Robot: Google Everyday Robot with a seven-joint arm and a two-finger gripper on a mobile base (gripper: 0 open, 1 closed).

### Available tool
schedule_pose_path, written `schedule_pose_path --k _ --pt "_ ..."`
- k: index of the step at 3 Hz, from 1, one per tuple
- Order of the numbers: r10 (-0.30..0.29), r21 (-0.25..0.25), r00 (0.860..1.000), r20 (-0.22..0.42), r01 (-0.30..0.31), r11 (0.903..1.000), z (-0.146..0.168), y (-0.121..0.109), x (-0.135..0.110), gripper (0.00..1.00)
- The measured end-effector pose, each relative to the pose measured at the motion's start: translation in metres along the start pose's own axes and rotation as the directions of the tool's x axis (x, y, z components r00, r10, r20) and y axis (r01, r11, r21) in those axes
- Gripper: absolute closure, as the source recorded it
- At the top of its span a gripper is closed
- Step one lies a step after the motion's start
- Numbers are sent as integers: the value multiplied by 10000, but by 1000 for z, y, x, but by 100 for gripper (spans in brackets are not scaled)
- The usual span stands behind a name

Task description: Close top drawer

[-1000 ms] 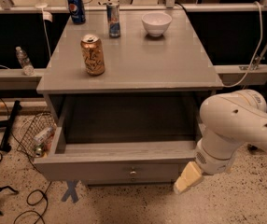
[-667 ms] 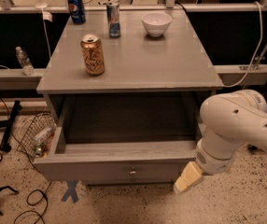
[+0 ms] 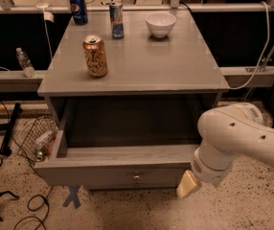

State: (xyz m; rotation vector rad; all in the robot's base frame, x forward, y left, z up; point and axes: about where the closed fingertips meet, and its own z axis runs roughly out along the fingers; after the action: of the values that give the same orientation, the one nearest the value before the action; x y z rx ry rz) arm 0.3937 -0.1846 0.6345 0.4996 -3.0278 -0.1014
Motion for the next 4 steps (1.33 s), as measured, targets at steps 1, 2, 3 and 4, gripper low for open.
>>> schedule_pose_path --k 1,2,3,4 --pt "172 -46 9987 485 -170 9998 2 4 -6 49" --pt "106 -284 9923 1234 -71 9996 2 9 -13 72" --pt "67 -534 9772 2120 47 9986 1 14 -29 95" --pt "202 -942 9424 3340 120 9955 -9 20 -56 100"
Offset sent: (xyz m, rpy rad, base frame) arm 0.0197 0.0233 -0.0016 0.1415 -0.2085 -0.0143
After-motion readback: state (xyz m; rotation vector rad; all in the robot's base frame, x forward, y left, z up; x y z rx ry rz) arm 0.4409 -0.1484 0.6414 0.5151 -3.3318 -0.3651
